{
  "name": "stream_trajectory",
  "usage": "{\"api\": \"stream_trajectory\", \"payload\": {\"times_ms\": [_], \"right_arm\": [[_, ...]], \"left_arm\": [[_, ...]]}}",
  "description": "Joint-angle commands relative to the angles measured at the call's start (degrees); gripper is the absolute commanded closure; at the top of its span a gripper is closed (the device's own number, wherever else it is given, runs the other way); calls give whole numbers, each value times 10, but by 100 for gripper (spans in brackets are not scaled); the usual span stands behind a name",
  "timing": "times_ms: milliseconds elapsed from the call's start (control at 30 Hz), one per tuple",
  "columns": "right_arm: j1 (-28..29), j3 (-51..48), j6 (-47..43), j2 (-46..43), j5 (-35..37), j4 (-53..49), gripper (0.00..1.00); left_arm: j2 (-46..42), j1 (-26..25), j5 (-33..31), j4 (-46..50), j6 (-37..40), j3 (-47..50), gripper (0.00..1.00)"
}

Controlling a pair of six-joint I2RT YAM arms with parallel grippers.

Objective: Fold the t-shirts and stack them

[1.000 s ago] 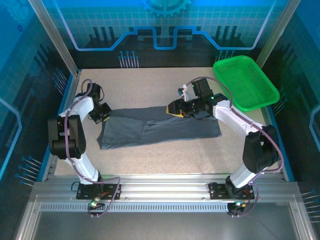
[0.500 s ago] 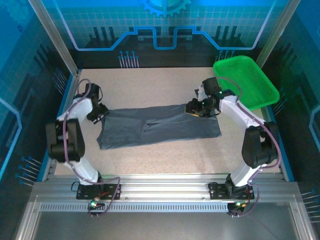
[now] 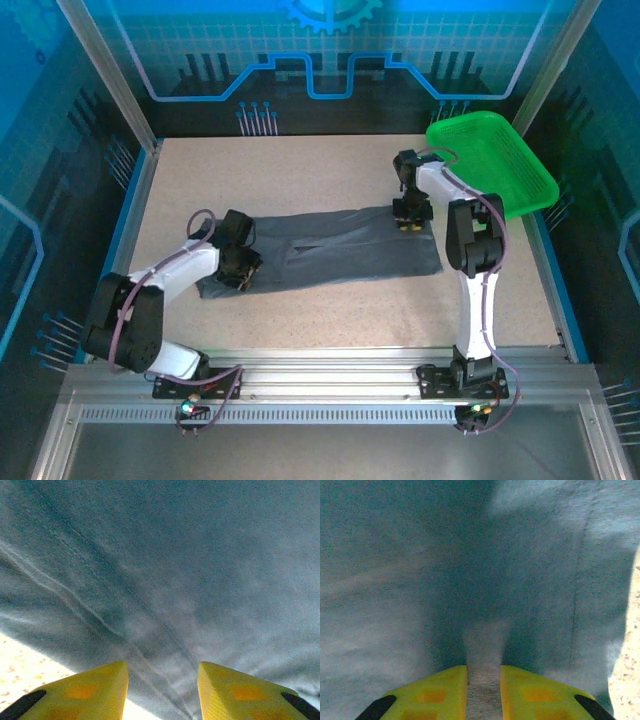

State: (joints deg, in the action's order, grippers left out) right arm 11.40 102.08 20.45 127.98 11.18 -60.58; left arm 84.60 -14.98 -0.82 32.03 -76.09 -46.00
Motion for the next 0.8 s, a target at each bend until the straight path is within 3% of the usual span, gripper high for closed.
{"api": "stream_trajectory", "payload": {"times_ms": [0, 133, 233, 367, 467, 667, 767], "right_arm": [[-2, 22, -22, 32, 32, -72, 73], [7, -13, -8, 28, 20, -86, 70], [20, -72, 15, -9, -4, -74, 67], [61, -137, 76, -42, -45, -77, 66], [103, -180, 157, -64, -78, -78, 69], [195, -375, 384, -140, -256, 104, 69], [242, -411, 471, -149, -302, 185, 68]], "left_arm": [[49, 16, 33, -27, -69, 10, 57], [92, 58, 36, -50, -57, 5, 56], [162, 101, 40, -48, 2, -71, 56], [327, 134, 105, -31, 107, -281, 57], [436, 128, 102, 25, 170, -470, 57], [635, 90, 98, 143, 208, -822, 55], [676, 77, 110, 131, 190, -880, 55]]}}
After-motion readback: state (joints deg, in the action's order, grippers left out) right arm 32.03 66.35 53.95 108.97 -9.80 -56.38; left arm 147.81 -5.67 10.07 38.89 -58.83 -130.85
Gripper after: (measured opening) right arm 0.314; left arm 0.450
